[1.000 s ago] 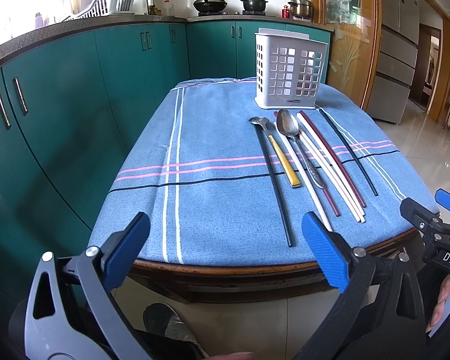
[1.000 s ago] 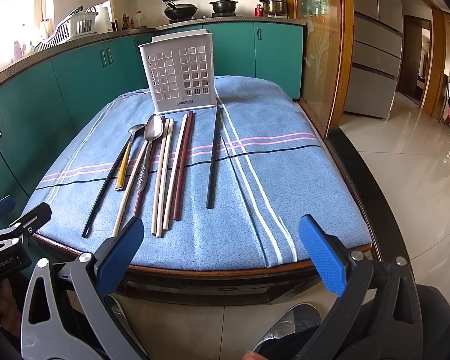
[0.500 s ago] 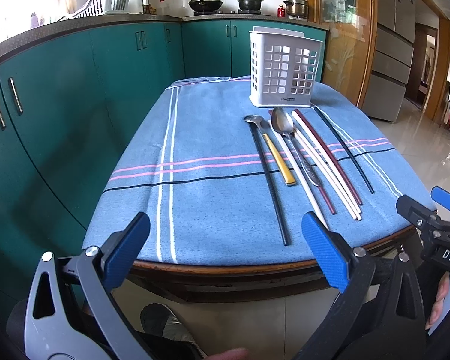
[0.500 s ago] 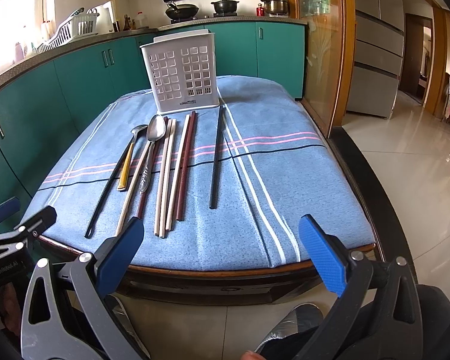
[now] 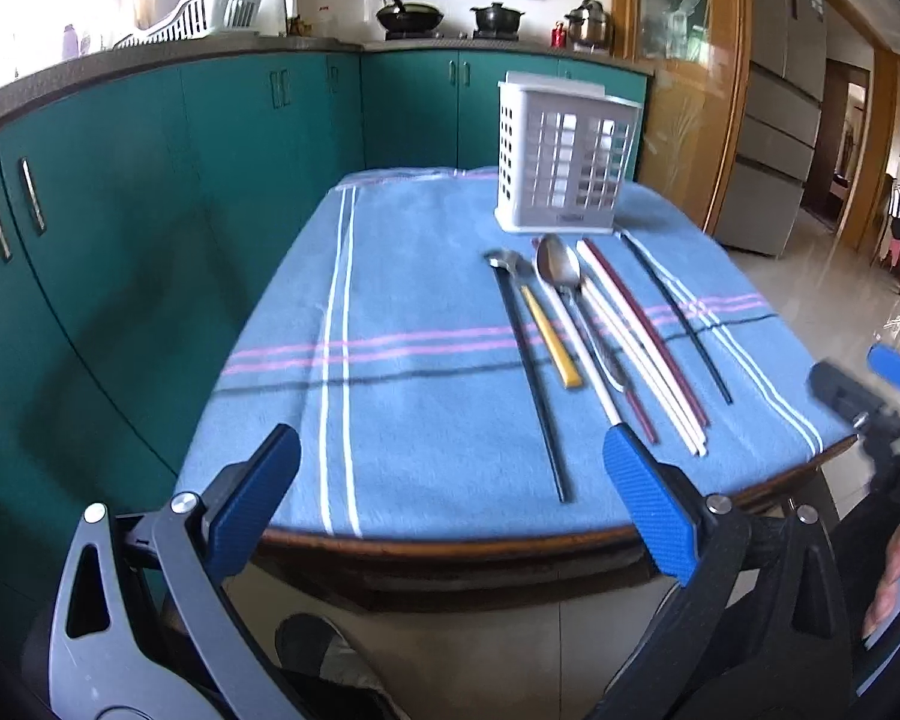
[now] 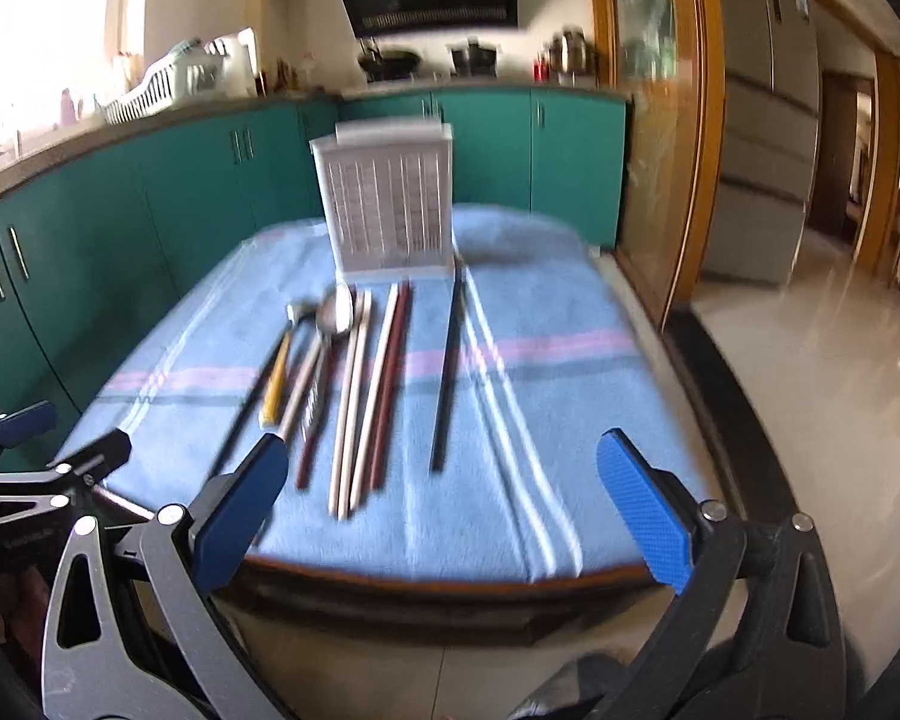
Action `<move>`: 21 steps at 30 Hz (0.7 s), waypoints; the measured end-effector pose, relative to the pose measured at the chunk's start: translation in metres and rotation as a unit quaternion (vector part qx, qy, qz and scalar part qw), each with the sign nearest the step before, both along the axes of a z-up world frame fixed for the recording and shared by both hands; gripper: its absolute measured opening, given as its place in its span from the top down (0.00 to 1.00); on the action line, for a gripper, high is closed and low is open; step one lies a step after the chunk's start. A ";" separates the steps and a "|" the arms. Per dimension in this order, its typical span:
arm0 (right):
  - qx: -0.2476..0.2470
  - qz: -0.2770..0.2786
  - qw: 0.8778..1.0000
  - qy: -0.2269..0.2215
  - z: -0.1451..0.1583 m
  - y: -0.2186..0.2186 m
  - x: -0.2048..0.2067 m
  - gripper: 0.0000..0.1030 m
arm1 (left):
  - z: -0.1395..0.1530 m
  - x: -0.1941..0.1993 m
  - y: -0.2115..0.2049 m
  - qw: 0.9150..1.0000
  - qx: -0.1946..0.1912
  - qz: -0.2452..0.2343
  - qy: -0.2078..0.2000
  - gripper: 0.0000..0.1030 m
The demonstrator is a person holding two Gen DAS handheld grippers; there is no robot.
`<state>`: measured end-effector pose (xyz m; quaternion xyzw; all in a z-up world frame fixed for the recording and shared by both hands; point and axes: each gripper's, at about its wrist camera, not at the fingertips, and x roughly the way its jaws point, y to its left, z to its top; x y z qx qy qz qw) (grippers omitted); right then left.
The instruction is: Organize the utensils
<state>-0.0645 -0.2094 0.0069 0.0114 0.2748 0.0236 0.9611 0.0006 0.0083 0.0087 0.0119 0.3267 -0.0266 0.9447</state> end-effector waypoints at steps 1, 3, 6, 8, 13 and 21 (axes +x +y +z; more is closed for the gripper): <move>0.001 0.001 1.000 -0.009 0.007 -0.001 0.000 0.03 | 0.002 0.003 0.001 1.000 0.002 -0.002 -0.004 0.03; 0.005 0.003 1.000 -0.023 0.021 -0.005 0.004 0.03 | 0.005 0.021 0.003 1.000 0.017 -0.002 0.015 0.03; -0.006 0.011 0.999 -0.030 0.042 -0.007 0.019 0.03 | 0.015 0.042 0.007 0.999 0.012 -0.004 0.031 0.03; -0.012 0.009 0.999 -0.040 0.059 -0.008 0.035 0.03 | 0.025 0.063 0.008 0.999 0.001 -0.013 0.042 0.03; -0.015 0.004 0.998 -0.054 0.095 -0.008 0.087 0.03 | 0.034 0.120 -0.002 0.996 0.018 -0.041 0.081 0.03; 0.003 -0.017 0.999 0.035 0.039 -0.026 0.190 0.03 | -0.001 0.190 -0.013 0.987 0.035 -0.043 0.148 0.05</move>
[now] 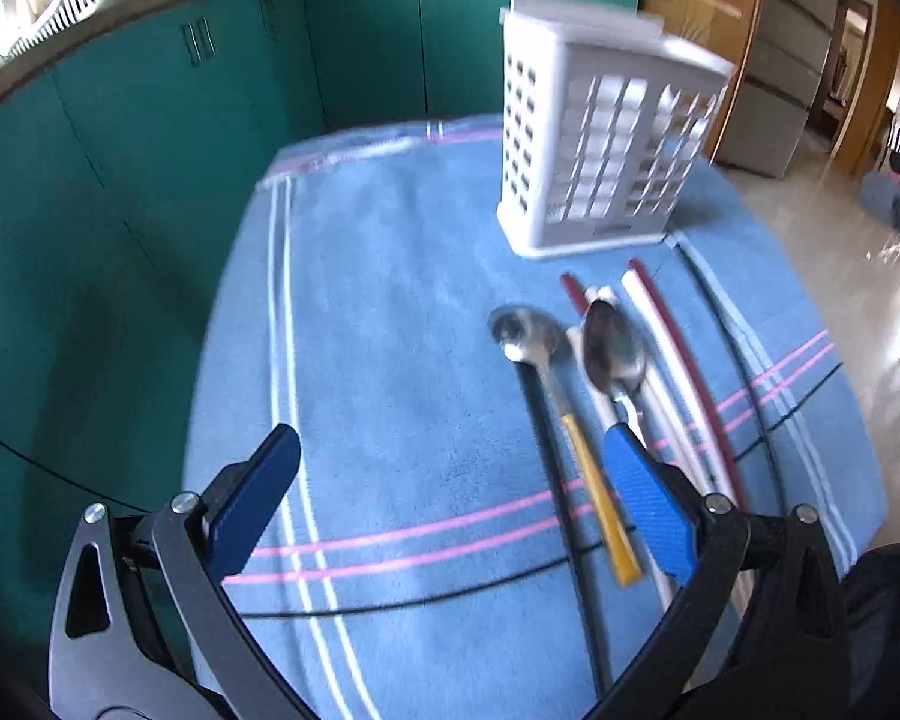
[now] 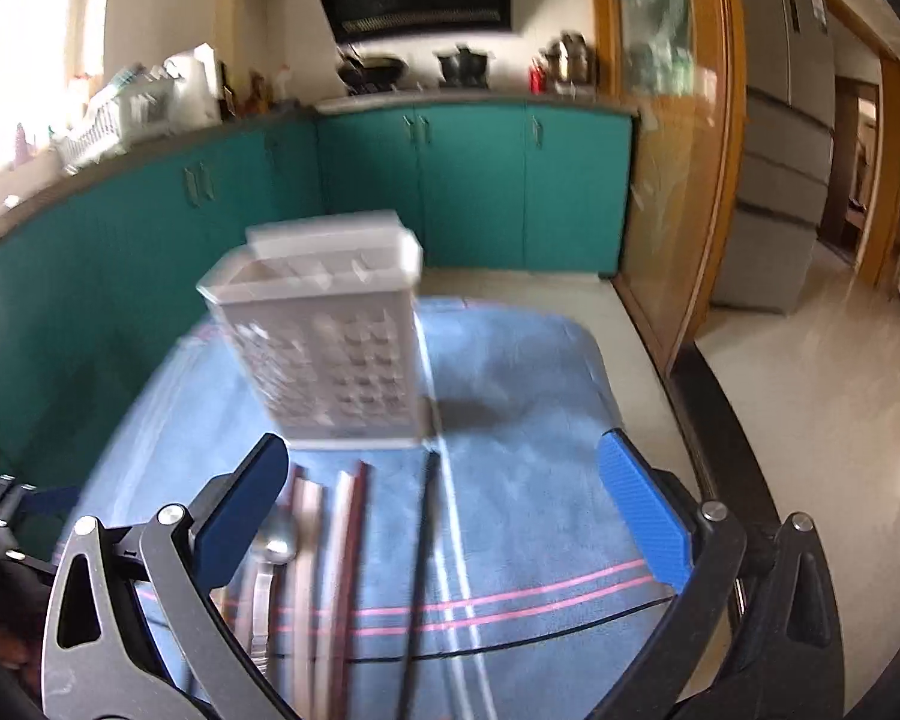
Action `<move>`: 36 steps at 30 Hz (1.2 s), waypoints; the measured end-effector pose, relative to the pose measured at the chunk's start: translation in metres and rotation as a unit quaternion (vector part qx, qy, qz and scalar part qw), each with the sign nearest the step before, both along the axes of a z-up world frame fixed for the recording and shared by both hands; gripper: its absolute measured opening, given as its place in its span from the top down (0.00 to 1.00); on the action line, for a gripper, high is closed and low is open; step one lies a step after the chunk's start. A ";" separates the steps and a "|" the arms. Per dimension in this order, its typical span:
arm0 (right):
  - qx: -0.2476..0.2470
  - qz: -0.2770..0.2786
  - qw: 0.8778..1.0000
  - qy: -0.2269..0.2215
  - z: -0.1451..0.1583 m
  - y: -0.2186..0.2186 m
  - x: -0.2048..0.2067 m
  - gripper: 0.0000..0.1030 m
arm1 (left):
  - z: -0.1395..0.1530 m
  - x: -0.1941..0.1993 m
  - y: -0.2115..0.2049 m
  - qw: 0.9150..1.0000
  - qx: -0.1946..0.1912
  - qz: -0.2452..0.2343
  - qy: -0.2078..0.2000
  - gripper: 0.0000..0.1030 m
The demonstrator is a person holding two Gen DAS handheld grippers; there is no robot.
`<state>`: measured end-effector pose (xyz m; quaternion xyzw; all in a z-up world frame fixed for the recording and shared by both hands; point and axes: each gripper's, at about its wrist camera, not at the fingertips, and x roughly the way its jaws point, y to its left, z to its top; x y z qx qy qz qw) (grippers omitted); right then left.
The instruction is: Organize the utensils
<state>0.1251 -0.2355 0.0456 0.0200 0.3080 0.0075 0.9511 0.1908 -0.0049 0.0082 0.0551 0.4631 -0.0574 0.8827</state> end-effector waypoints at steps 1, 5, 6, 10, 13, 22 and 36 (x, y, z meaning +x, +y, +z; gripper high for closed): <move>0.003 0.002 1.000 0.014 -0.012 -0.002 0.005 0.03 | -0.008 0.004 -0.002 1.000 0.008 -0.003 0.004 0.07; 0.019 0.016 0.997 0.075 -0.045 -0.009 0.029 0.12 | -0.031 0.022 -0.005 1.000 0.023 -0.005 0.021 0.14; 0.017 0.014 0.997 0.076 -0.047 -0.010 0.032 0.12 | -0.034 0.026 -0.005 0.999 0.020 -0.005 0.026 0.14; 0.013 0.014 0.997 0.080 -0.050 -0.009 0.041 0.12 | -0.044 0.048 -0.008 0.999 0.012 -0.003 0.041 0.14; -0.002 0.015 0.997 0.072 -0.047 -0.005 0.046 0.12 | -0.053 0.062 -0.011 0.999 0.016 0.002 0.052 0.13; -0.028 0.025 0.995 0.097 -0.060 0.001 0.069 0.13 | -0.059 0.096 -0.013 0.999 -0.004 0.035 0.041 0.15; -0.044 0.048 0.985 0.162 -0.092 0.018 0.117 0.60 | -0.049 0.110 -0.023 0.999 -0.006 0.014 0.036 0.70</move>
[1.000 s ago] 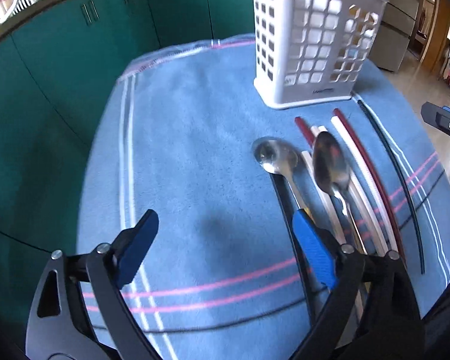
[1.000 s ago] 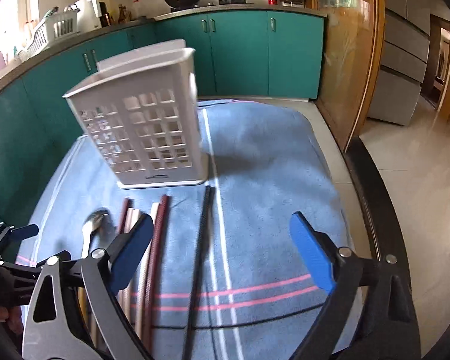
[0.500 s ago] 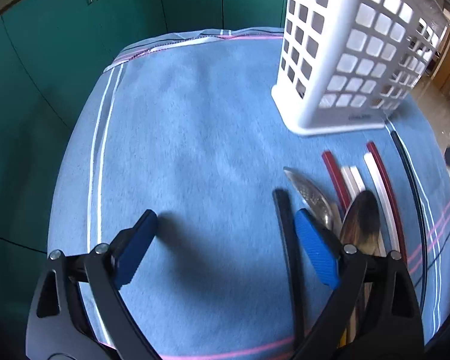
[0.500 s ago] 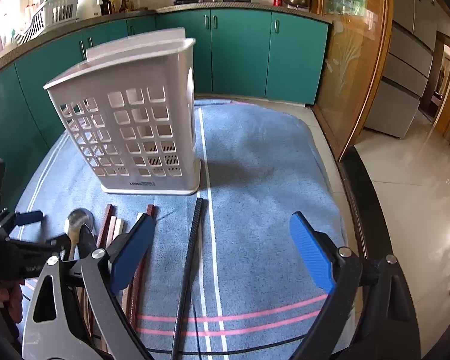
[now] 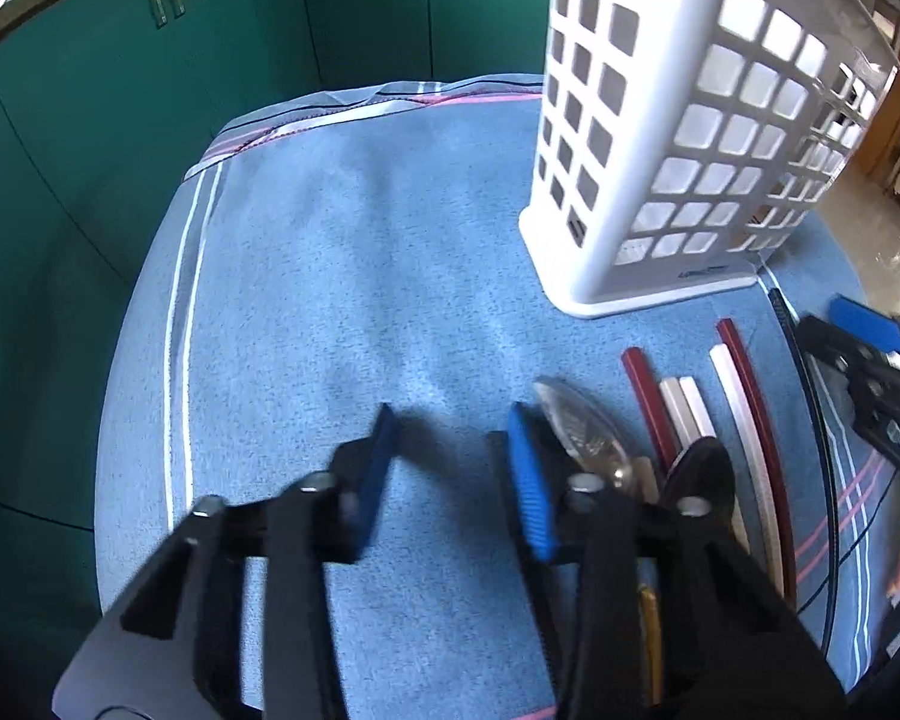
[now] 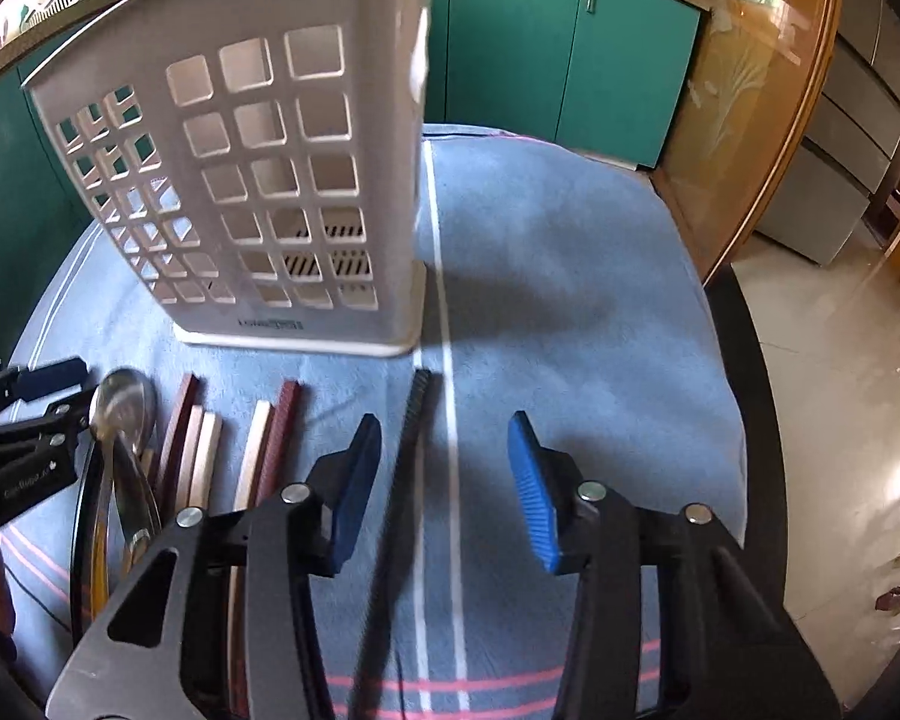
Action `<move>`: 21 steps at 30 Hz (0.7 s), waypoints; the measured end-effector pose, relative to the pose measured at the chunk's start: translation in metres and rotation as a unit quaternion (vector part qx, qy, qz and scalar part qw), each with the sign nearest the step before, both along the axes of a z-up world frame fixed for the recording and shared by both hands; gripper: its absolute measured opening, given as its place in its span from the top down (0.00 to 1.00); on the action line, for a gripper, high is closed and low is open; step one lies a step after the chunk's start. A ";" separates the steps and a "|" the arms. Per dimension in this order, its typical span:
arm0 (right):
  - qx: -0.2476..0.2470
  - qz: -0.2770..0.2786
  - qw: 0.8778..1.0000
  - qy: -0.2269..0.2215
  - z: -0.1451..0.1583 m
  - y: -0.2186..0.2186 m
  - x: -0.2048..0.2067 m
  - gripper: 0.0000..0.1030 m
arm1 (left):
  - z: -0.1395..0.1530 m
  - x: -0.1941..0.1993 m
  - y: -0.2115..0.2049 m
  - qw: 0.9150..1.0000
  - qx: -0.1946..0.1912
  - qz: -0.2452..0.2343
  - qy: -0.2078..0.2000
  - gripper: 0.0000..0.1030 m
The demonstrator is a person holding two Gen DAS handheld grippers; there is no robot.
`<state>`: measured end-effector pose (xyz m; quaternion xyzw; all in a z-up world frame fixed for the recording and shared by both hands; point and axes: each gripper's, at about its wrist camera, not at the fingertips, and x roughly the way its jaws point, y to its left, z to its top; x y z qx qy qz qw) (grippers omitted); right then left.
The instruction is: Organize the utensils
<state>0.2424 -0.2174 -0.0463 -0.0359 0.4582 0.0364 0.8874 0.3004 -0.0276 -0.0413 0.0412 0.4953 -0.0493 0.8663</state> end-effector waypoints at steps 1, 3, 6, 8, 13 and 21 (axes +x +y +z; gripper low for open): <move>0.003 0.004 1.000 0.007 -0.003 0.003 0.006 0.62 | 0.000 -0.001 0.000 1.000 -0.002 -0.001 0.001 0.76; 0.007 0.005 1.000 0.018 -0.008 0.005 0.014 0.71 | 0.000 -0.002 0.001 1.000 -0.004 -0.001 0.001 0.85; 0.011 0.002 1.000 0.020 -0.010 0.008 0.023 0.74 | 0.000 -0.001 0.005 1.000 -0.011 0.001 0.003 0.92; 0.015 0.003 1.000 0.023 -0.011 0.009 0.027 0.79 | -0.001 0.000 0.007 1.000 -0.016 0.000 0.003 0.92; 0.049 0.006 0.998 0.026 -0.007 0.008 0.033 0.93 | 0.001 -0.001 0.015 0.999 -0.034 0.005 -0.009 0.93; 0.102 0.026 0.993 -0.050 0.057 -0.009 -0.019 0.94 | 0.049 -0.036 0.031 0.995 -0.072 -0.009 -0.070 0.93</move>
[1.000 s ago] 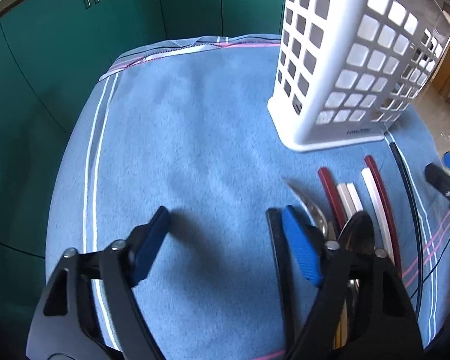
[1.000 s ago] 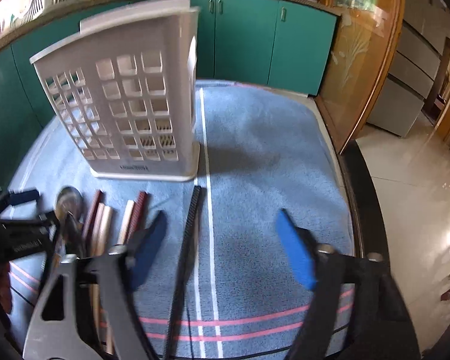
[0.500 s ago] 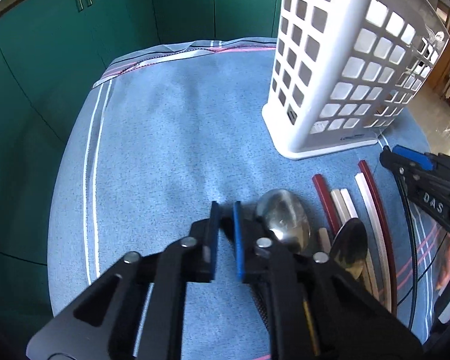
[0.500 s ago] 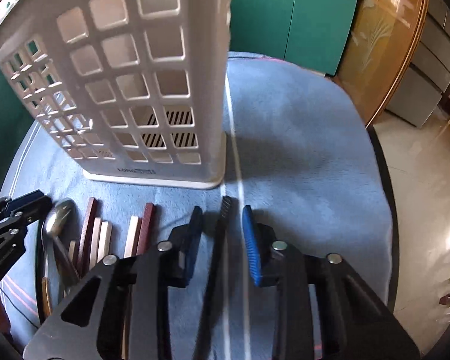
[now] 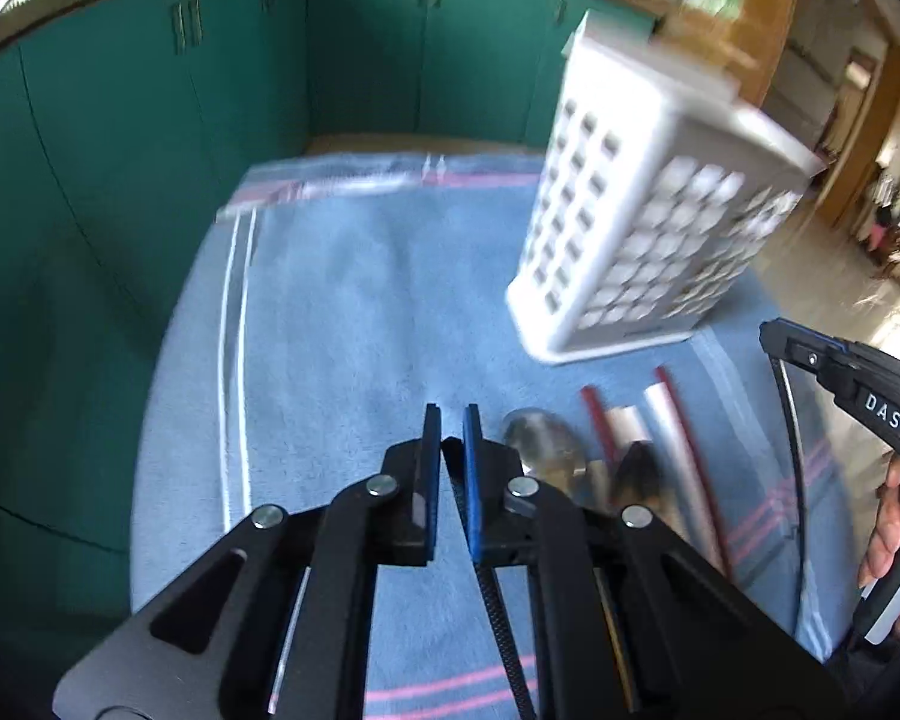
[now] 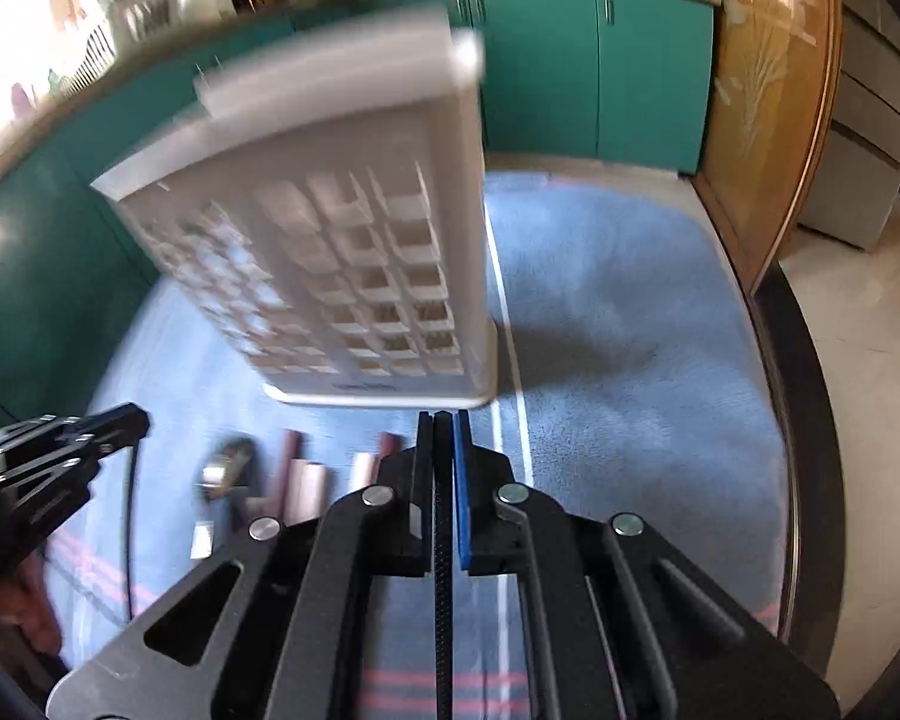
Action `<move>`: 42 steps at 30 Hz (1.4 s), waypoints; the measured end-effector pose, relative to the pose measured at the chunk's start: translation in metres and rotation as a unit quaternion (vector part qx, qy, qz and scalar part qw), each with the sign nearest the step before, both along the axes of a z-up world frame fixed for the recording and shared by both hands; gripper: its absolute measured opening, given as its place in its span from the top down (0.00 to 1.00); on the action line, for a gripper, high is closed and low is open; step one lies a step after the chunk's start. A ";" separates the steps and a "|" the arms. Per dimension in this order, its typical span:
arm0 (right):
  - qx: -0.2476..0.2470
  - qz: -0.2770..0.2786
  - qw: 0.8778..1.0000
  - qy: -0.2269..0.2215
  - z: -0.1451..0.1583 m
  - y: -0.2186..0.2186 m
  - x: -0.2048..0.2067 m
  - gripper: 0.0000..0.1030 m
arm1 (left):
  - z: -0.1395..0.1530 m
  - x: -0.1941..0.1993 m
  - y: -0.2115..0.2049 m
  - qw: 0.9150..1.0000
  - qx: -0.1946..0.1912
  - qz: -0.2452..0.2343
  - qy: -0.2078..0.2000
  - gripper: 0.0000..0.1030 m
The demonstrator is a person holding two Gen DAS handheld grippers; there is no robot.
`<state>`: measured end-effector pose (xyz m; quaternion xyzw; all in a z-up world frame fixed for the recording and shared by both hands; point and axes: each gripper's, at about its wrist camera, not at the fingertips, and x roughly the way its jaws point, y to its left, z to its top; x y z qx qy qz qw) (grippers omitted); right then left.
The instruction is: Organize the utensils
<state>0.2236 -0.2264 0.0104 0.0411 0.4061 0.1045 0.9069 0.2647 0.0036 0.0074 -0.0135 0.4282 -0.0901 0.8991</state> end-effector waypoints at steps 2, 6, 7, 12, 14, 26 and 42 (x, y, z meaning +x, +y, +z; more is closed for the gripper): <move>0.006 0.003 1.000 -0.030 0.025 -0.005 -0.024 0.94 | 0.019 -0.015 0.003 1.000 -0.009 -0.004 -0.028 0.93; 0.009 -0.004 0.997 -0.070 0.060 -0.016 -0.060 0.94 | 0.058 -0.047 0.002 0.996 -0.027 -0.020 -0.080 0.94; 0.011 -0.005 0.997 -0.080 0.069 -0.018 -0.071 0.94 | 0.069 -0.059 -0.001 0.995 -0.026 -0.025 -0.093 0.94; 0.031 -0.006 0.992 -0.124 0.110 -0.025 -0.122 0.94 | 0.121 -0.102 -0.012 0.988 -0.024 -0.048 -0.146 0.94; 0.037 0.001 0.989 -0.143 0.132 -0.026 -0.133 0.94 | 0.140 -0.116 -0.014 0.984 -0.021 -0.052 -0.166 0.94; 0.045 0.014 0.974 -0.221 0.231 -0.012 -0.144 0.94 | 0.243 -0.135 -0.015 0.966 -0.016 -0.052 -0.253 0.94; 0.035 0.013 0.980 -0.198 0.207 -0.004 -0.130 0.94 | 0.213 -0.112 -0.012 0.974 -0.027 -0.047 -0.220 0.94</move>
